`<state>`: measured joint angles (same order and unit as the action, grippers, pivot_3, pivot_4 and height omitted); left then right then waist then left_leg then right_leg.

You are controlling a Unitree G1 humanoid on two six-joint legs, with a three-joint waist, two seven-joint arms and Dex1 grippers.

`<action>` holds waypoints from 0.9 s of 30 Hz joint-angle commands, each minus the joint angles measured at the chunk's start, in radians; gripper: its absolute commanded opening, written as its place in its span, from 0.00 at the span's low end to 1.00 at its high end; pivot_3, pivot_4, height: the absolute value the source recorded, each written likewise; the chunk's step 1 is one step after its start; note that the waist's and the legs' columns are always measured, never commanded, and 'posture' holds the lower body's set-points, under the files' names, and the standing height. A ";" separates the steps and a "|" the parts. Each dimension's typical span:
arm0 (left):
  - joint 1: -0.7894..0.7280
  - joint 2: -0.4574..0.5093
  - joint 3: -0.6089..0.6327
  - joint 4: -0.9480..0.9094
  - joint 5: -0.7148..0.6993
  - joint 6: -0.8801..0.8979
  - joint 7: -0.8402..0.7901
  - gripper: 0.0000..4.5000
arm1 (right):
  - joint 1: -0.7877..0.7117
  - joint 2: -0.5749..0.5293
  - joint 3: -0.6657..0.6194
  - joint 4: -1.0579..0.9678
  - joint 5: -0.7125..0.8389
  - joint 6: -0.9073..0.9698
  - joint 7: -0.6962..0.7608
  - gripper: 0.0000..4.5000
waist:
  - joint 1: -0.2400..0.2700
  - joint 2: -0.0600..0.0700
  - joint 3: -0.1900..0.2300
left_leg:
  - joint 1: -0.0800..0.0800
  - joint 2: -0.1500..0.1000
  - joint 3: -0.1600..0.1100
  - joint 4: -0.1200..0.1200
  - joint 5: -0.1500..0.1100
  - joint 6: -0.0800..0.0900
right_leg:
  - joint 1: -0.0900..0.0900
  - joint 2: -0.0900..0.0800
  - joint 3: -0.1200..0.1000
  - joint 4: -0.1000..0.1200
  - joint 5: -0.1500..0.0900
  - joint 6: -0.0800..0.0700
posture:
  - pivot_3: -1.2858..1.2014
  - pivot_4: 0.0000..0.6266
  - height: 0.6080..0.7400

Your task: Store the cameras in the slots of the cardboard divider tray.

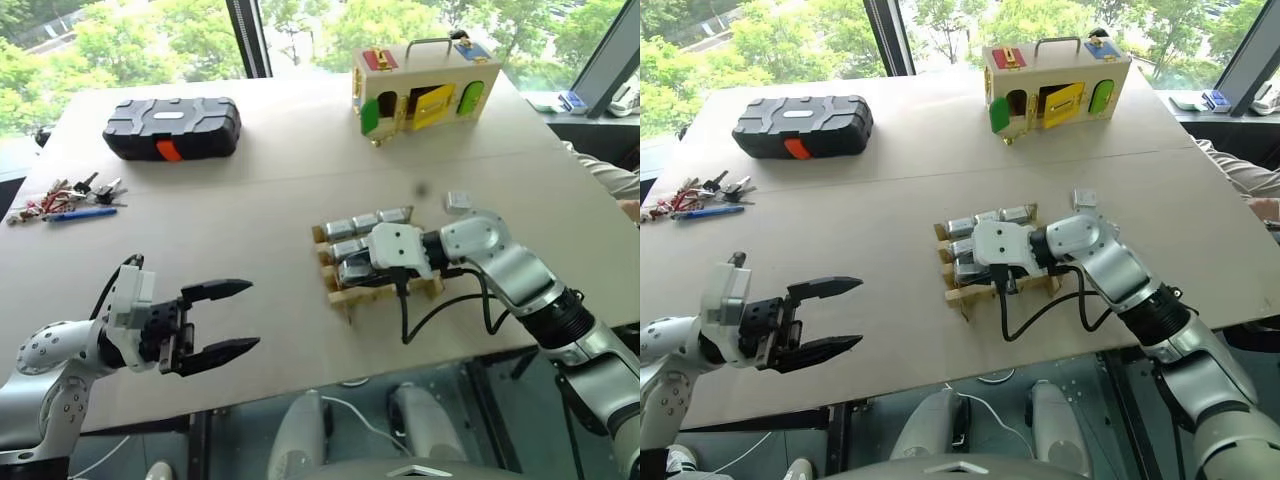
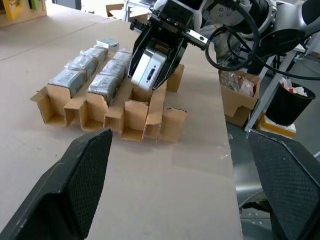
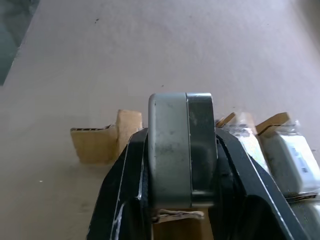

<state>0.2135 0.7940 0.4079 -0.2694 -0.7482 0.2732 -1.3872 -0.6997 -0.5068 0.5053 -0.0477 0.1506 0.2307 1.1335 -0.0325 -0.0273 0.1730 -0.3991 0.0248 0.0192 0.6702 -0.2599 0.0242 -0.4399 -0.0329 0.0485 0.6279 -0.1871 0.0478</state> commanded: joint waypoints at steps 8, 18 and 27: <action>0.055 -0.005 0.067 -0.065 -0.021 -0.021 0.022 1.00 | 0.005 0.029 0.007 0.155 -0.093 -0.148 0.046 0.19 | -0.003 0.000 0.000 | 0.001 0.000 0.000 0.000 0.000 0.000 | 0.000 0.000 0.000 0.000 0.000 0.000 | 0.52 0.24 1.00; 0.067 -0.011 0.066 -0.080 -0.027 -0.017 0.035 1.00 | -0.009 0.059 -0.067 0.060 -0.030 -0.032 0.047 0.77 | -0.003 0.000 0.000 | 0.002 0.000 0.000 0.000 0.000 0.000 | 0.001 0.000 0.000 0.000 0.000 0.000 | 0.52 0.24 1.00; 0.015 -0.025 0.029 -0.060 -0.028 -0.001 0.053 1.00 | 0.161 -0.024 -0.509 -0.499 0.255 0.552 -0.273 0.95 | 0.014 0.000 0.000 | 0.000 0.001 0.000 0.000 0.000 0.000 | 0.000 -0.001 0.000 0.000 0.000 0.000 | 0.52 0.24 1.00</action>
<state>0.2359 0.7748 0.4329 -0.3222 -0.7546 0.2749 -1.3426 -0.5811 -0.5214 0.0889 -0.4498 0.3713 0.6814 0.9523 -0.0185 -0.0275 0.1727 -0.3988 0.0256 0.0184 0.6701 -0.2600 0.0241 -0.4393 -0.0338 0.0479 0.6280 -0.1872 0.0479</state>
